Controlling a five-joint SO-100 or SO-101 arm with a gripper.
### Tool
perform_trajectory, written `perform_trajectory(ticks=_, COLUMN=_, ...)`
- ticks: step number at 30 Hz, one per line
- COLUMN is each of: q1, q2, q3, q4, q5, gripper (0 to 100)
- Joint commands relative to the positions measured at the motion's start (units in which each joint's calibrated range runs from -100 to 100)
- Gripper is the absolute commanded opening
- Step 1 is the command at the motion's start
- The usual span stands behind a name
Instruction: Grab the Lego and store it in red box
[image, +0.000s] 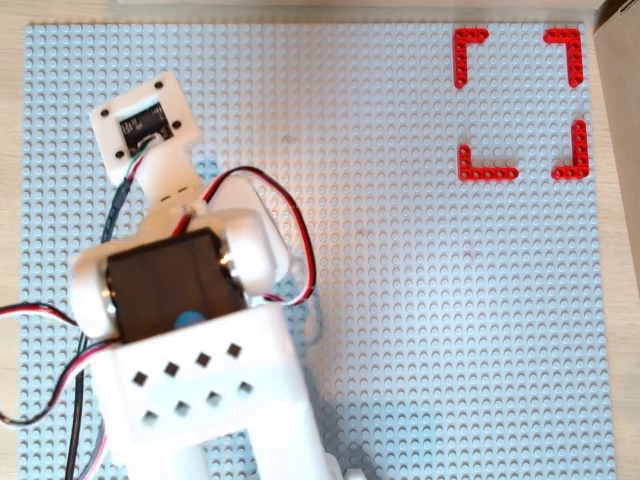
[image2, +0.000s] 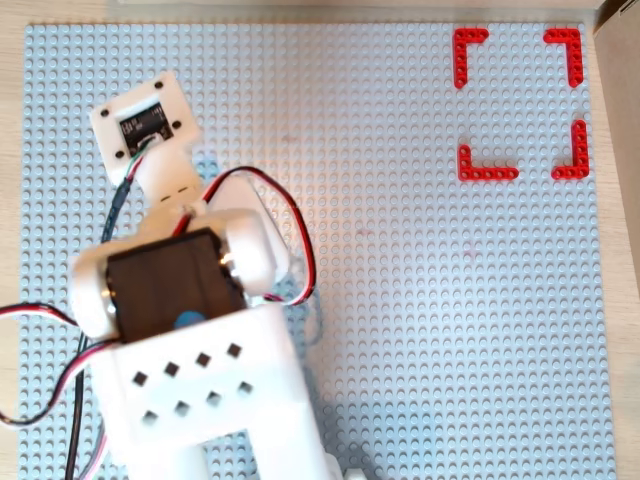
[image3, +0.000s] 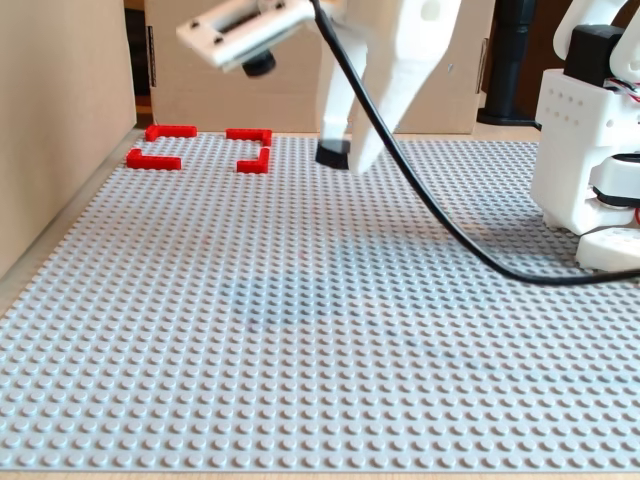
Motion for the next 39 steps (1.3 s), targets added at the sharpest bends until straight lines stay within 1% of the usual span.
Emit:
perform_trajectory(ticks=1, q1=3.42, q2=-0.06, q3=-13.34, q4=6.84, q5=1.53, gripper=7)
perform_trajectory(ticks=5, q1=8.78, q2=-0.06, q3=-20.7, q4=9.56, q5=2.68, gripper=7)
perform_trajectory(ticks=13, q1=20.47, q2=0.79, q3=-29.61, q4=8.77, q5=5.07, gripper=7)
perform_trajectory(ticks=18, q1=24.56, q2=1.21, q3=-27.88, q4=2.54, q5=5.07, gripper=7)
perform_trajectory(ticks=23, q1=27.32, q2=5.28, q3=-25.34, q4=-3.78, q5=4.45, gripper=7)
perform_trajectory(ticks=27, q1=29.55, q2=8.93, q3=-25.34, q4=-9.04, q5=2.15, gripper=7)
perform_trajectory(ticks=32, q1=30.14, q2=14.18, q3=-25.25, q4=-13.43, q5=0.43, gripper=7)
perform_trajectory(ticks=39, q1=33.87, q2=22.91, q3=-25.16, q4=-18.51, q5=-0.56, gripper=7)
